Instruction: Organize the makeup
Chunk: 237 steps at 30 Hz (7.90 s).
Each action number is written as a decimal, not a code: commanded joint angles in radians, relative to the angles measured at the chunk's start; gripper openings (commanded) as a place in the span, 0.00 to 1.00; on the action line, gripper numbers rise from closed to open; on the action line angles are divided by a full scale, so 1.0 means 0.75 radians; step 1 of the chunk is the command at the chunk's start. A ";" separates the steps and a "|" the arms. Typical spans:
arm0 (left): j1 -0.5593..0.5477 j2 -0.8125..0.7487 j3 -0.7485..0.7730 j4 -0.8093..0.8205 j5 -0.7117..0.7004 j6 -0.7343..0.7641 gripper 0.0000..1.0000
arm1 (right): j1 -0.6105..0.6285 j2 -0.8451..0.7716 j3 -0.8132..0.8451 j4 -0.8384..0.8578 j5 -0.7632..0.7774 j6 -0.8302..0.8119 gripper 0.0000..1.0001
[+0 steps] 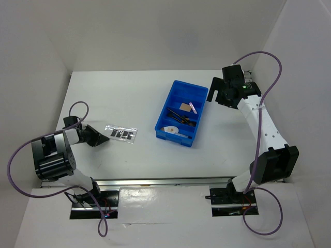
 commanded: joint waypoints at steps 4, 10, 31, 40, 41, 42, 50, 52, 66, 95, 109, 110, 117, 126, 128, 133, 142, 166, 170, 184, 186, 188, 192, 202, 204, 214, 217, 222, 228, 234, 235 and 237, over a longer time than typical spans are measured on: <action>0.004 0.048 0.086 -0.019 -0.065 0.018 0.00 | 0.004 -0.066 0.057 0.041 -0.014 -0.002 0.99; 0.004 -0.040 0.270 -0.170 -0.063 0.086 0.00 | 0.016 -0.066 0.057 0.041 -0.014 0.011 0.99; -0.065 -0.270 0.262 -0.422 -0.182 0.070 0.00 | 0.796 0.956 0.977 0.270 -0.744 -0.396 0.80; -0.092 0.052 0.387 -0.336 -0.221 0.069 0.00 | 0.771 1.261 1.100 0.284 -0.808 -0.345 0.84; -0.092 0.070 0.403 -0.322 -0.221 0.057 0.00 | 0.771 1.280 1.100 0.284 -0.808 -0.345 0.87; -0.092 0.101 0.415 -0.322 -0.221 0.057 0.00 | 0.771 1.310 1.112 0.272 -0.808 -0.345 0.88; -0.092 0.191 0.428 -0.277 -0.233 0.045 0.00 | 0.747 1.382 1.053 0.272 -0.855 -0.345 0.91; -0.092 0.205 0.428 -0.277 -0.233 0.045 0.00 | 0.747 1.394 1.053 0.272 -0.867 -0.345 0.91; -0.092 0.299 0.465 -0.262 -0.233 0.045 0.00 | 0.747 1.476 0.994 0.284 -0.977 -0.357 0.72; -0.092 0.324 0.452 -0.262 -0.257 0.057 0.00 | 0.804 1.425 0.828 0.374 -1.053 -0.267 0.51; -0.092 0.299 0.438 -0.250 -0.270 0.069 0.00 | 0.804 1.368 0.857 0.362 -0.951 -0.253 0.00; -0.092 0.299 0.438 -0.250 -0.270 0.069 0.00 | 0.804 1.356 0.883 0.334 -0.923 -0.253 0.00; -0.092 0.191 0.520 -0.330 -0.225 0.131 0.24 | 0.816 1.198 0.963 0.286 -0.677 -0.255 0.00; -0.104 -0.122 0.583 -0.459 -0.161 0.178 0.95 | 0.828 0.957 1.085 0.319 -0.391 -0.271 0.00; -0.104 -0.206 0.595 -0.489 -0.161 0.190 0.95 | 0.816 0.918 1.102 0.319 -0.293 -0.312 0.00; -0.104 -0.296 0.596 -0.520 -0.135 0.190 0.95 | 0.802 0.730 1.009 0.386 -0.017 -0.453 0.00; -0.117 -0.308 0.596 -0.532 -0.108 0.202 0.95 | 0.644 0.521 0.679 0.652 0.295 -0.850 0.00; -0.117 -0.228 0.596 -0.547 -0.171 0.178 0.95 | 0.309 0.447 -0.041 1.153 0.415 -1.284 0.00; -0.117 -0.198 0.622 -0.561 -0.198 0.178 0.95 | 0.282 0.476 -0.041 1.168 0.397 -1.272 0.00; -0.131 -0.202 0.618 -0.678 -0.292 0.100 0.95 | 0.270 0.333 -0.125 1.017 0.327 -1.129 0.00; -0.143 -0.202 0.606 -0.678 -0.306 0.088 0.95 | 0.270 0.333 -0.113 0.974 0.327 -1.129 0.00; -0.155 -0.188 0.606 -0.690 -0.319 0.073 0.95 | 0.270 0.345 -0.101 0.945 0.327 -1.129 0.00; -0.155 -0.159 0.606 -0.690 -0.331 0.049 0.95 | 0.256 0.359 -0.113 0.945 0.315 -1.129 0.00; -0.182 -0.083 0.653 -0.719 -0.386 0.032 0.94 | 0.244 0.402 -0.129 0.916 0.274 -1.090 0.00; -0.182 -0.071 0.665 -0.719 -0.386 0.033 0.94 | 0.243 0.414 -0.158 0.916 0.262 -1.090 0.00; -0.182 -0.096 0.665 -0.731 -0.411 0.045 0.94 | 0.231 0.470 -0.143 0.945 0.237 -1.061 0.00; -0.182 -0.083 0.665 -0.719 -0.411 0.045 0.94 | 0.231 0.482 -0.143 0.945 0.225 -1.049 0.00; -0.182 -0.083 0.665 -0.719 -0.411 0.057 0.94 | 0.231 0.494 -0.098 0.930 0.188 -1.034 0.00; -0.182 -0.083 0.665 -0.719 -0.411 0.057 0.94 | 0.276 0.543 -0.052 0.930 0.160 -1.022 0.00; -0.182 -0.096 0.677 -0.731 -0.423 0.069 0.94 | 0.290 0.582 -0.007 0.930 0.133 -1.010 0.00; -0.182 -0.096 0.677 -0.731 -0.423 0.069 0.94 | 0.290 0.582 -0.006 0.930 0.133 -1.010 0.00; -0.182 -0.096 0.677 -0.731 -0.423 0.069 0.94 | 0.290 0.594 -0.021 0.943 0.133 -1.010 0.00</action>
